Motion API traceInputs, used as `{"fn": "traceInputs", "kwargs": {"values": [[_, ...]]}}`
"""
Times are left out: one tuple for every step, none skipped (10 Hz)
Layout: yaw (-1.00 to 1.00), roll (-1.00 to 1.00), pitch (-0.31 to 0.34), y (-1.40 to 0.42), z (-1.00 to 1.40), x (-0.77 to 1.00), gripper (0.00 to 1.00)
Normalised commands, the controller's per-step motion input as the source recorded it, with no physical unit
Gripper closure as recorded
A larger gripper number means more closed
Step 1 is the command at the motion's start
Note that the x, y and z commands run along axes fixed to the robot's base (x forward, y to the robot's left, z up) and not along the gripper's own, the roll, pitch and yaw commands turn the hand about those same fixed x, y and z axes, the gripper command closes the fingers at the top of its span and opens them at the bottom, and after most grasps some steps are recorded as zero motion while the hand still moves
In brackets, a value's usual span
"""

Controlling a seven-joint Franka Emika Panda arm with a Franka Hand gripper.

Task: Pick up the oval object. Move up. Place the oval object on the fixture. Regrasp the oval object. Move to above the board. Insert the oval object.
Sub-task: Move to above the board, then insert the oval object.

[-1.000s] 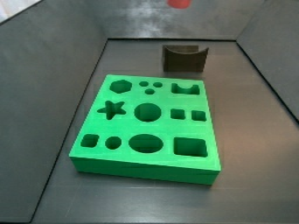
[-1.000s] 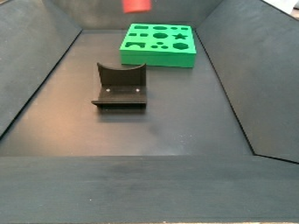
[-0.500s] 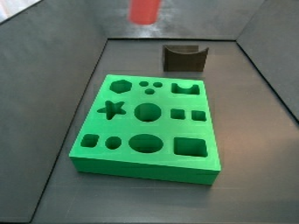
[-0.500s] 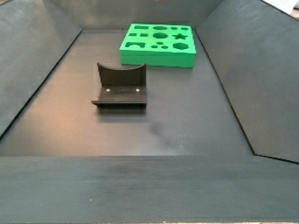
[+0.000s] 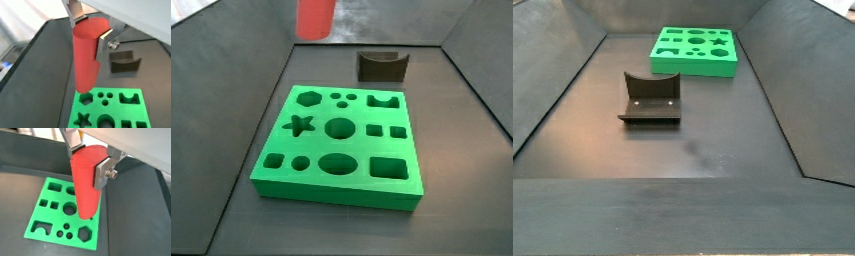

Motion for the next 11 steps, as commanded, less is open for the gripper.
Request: {"fn": "traceInputs", "kwargs": {"values": [[1.00,-0.16,-0.175,-0.02,0.00,-0.06,1.00],[1.00,-0.15,-0.203,0.00,0.00,-0.07,1.00],[1.00,-0.14,-0.226,0.01,0.00,-0.06,1.00],[1.00,-0.12,-0.257,0.01,0.00,-0.05,1.00],[1.00,-0.11,-0.269,0.01,0.00,-0.05,1.00],[1.00,-0.08,-0.302,0.01,0.00,-0.05,1.00],[0.93,-0.05,-0.327,0.01,0.00,-0.04,1.00],[0.68,-0.03,-0.259,0.01,0.00,-0.04,1.00],[0.44,-0.02,-0.192,0.01,-0.01,-0.04,1.00],[0.26,-0.01,-0.136,0.01,0.00,-0.03,1.00],[0.00,0.00,0.000,-0.01,0.00,0.02,1.00]]}}
